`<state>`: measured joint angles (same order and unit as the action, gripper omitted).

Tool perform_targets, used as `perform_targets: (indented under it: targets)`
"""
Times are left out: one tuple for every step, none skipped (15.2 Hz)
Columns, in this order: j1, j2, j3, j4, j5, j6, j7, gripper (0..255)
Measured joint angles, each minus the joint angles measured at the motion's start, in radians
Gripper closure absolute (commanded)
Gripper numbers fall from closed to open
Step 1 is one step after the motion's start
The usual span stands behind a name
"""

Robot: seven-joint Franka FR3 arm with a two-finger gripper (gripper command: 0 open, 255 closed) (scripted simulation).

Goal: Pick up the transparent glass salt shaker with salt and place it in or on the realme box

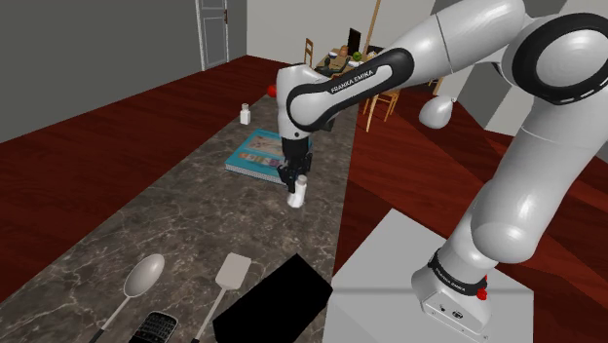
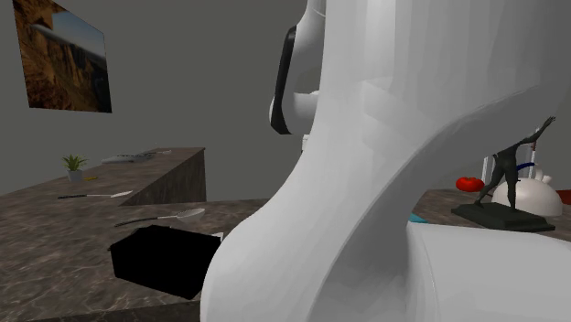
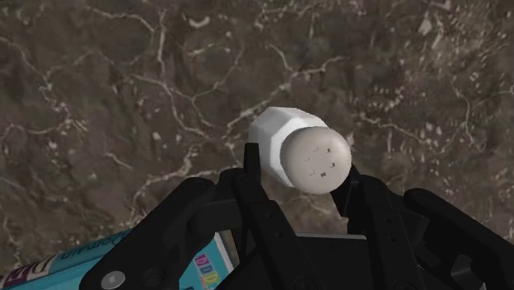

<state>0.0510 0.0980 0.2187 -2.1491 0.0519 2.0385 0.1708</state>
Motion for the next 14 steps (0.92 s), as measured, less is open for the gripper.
perform_targets:
  targets:
    - [0.0, -0.005, 0.0, 0.007, 0.001, -0.013, 0.0, 255]
    - [0.0, -0.011, 0.0, 0.016, 0.002, -0.026, 0.0, 255]
    - [-0.001, -0.019, 0.0, 0.017, 0.003, -0.035, -0.001, 255]
    - [-0.002, -0.024, 0.0, 0.023, 0.004, -0.046, -0.002, 255]
    - [-0.002, -0.03, 0.0, 0.032, 0.005, -0.062, -0.002, 255]
    - [-0.002, -0.037, -0.001, 0.037, 0.006, -0.073, -0.003, 255]
    - [-0.002, -0.046, 0.0, 0.042, 0.008, -0.087, -0.003, 255]
    - [-0.002, -0.052, 0.0, 0.048, 0.009, -0.099, -0.002, 255]
    - [-0.003, -0.056, 0.0, 0.057, 0.01, -0.112, -0.003, 255]
    - [-0.003, -0.061, 0.0, 0.064, 0.011, -0.124, -0.003, 255]
    - [-0.003, -0.069, -0.001, 0.069, 0.012, -0.137, -0.004, 255]
    - [-0.005, -0.075, -0.002, 0.077, 0.013, -0.151, -0.005, 255]
    - [-0.004, -0.079, -0.001, 0.087, 0.014, -0.165, -0.003, 255]
    - [-0.004, -0.081, -0.002, 0.098, 0.013, -0.178, -0.004, 255]
